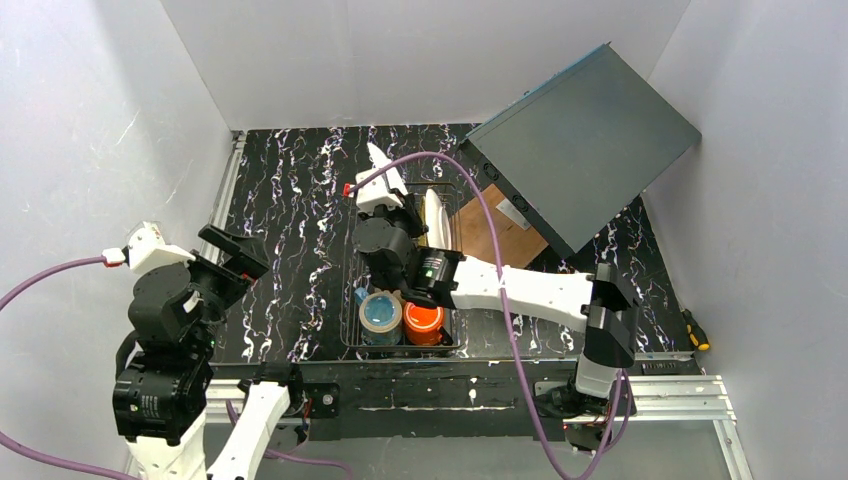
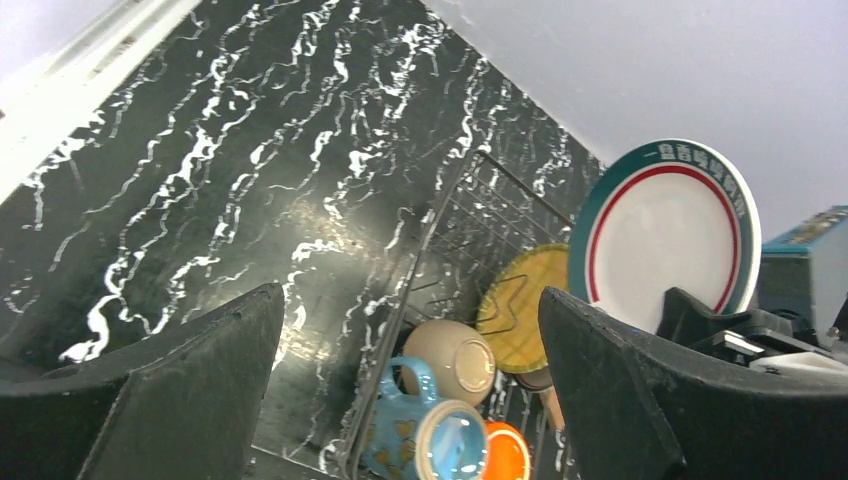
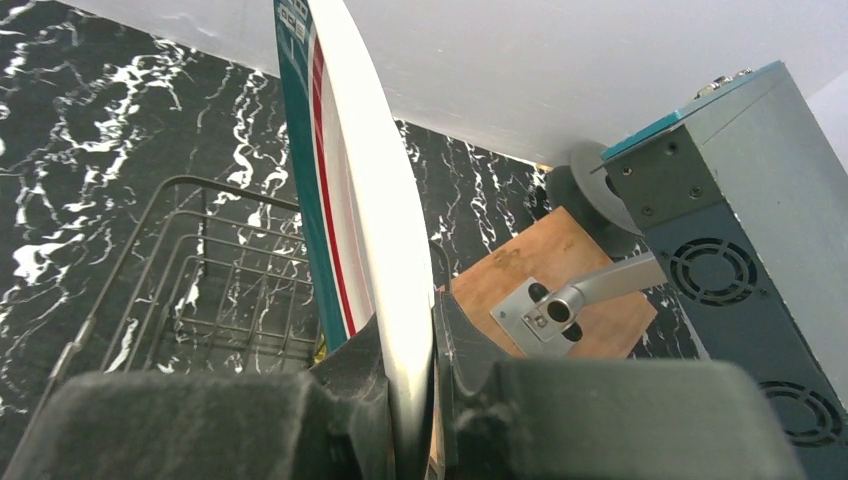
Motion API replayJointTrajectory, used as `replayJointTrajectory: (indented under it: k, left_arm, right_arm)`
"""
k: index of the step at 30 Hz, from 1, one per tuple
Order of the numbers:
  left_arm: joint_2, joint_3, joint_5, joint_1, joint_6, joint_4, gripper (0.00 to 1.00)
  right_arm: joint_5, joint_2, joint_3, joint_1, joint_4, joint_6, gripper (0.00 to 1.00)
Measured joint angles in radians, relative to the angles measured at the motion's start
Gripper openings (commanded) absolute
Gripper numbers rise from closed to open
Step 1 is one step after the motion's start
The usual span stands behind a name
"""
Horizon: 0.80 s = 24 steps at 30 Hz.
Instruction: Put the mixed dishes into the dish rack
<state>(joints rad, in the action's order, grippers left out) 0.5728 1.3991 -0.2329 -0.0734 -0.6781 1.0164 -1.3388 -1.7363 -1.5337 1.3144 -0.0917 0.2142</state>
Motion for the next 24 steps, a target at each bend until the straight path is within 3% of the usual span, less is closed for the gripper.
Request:
replayJointTrajectory:
  k: [8,17,24]
  left_arm:
    - [-0.006,-0.013,-0.078,-0.021,0.073,0.014,0.97]
    - [-0.022,-0.019,-0.12,-0.044,0.11,0.018,0.97]
    - [-0.031,-0.034,-0.127,-0.048,0.119,0.017,0.97]
  right_arm:
    - [-0.018,-0.073,-0.026,-0.021,0.045,-0.031,0.01]
    - [0.128,-0.199,-0.3,-0.071,0.563,-0.475,0.01]
    - [0.156,-0.215,-0.312,-0.119,0.754,-0.615,0.01]
